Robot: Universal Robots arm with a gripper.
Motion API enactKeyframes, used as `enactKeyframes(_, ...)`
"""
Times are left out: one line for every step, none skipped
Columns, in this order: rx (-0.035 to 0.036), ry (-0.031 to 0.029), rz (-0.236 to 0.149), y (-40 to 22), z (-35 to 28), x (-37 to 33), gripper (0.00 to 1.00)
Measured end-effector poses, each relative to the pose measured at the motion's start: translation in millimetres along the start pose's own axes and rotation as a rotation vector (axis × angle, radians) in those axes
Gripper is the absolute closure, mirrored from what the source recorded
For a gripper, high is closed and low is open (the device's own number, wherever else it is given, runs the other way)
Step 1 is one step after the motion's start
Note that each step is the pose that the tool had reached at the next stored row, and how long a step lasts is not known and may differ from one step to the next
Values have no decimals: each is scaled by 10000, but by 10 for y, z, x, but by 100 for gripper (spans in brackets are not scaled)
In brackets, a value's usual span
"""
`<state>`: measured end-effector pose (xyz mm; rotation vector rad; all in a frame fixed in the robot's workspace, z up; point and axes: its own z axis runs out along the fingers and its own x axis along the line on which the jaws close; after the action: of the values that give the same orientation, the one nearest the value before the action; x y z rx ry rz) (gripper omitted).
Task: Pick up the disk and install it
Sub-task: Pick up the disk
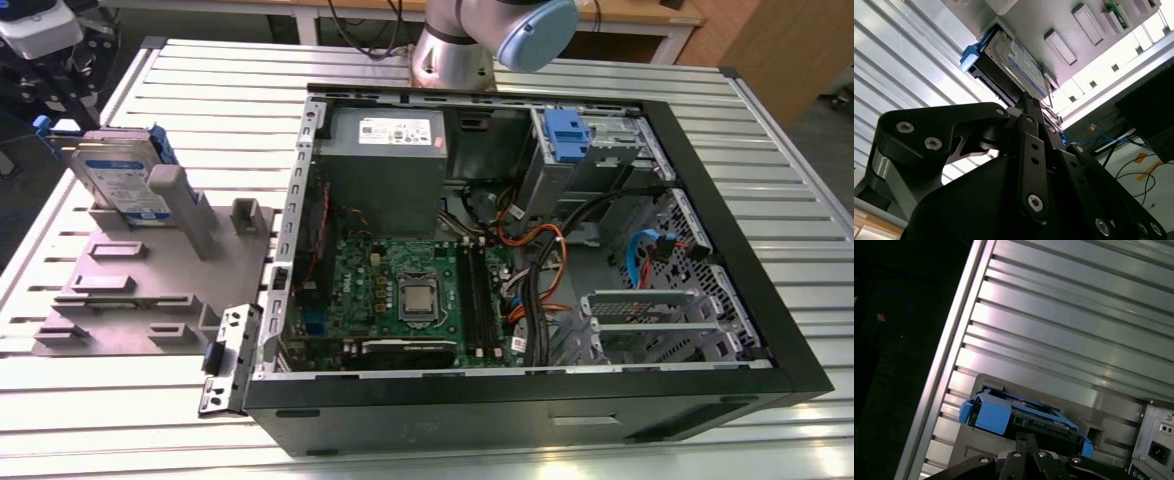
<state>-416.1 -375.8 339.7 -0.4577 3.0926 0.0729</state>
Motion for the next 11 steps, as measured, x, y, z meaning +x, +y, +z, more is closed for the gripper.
enactKeyframes(-1, 2, -46, 0, -1, 0, 89)
enactKeyframes(-2, 4, -94, 0, -2, 0, 89)
enactKeyframes(-3, 5, -136, 0, -3, -1, 89)
enactKeyframes(-4, 7, -178, 0, -4, 0, 89)
enactKeyframes(-5, 9, -229, 0, -5, 0, 89)
enactKeyframes(-6, 12, -290, 0, -5, 0, 89)
enactKeyframes(-8, 18, -371, 0, -6, 0, 89)
enactKeyframes(-10, 24, -501, 0, -6, 0, 89)
enactKeyframes(-14, 30, -657, 0, -6, 0, 89)
enactKeyframes(-17, 37, -834, 0, -5, 0, 89)
enactKeyframes(-21, 45, -1013, 0, -5, 0, 89)
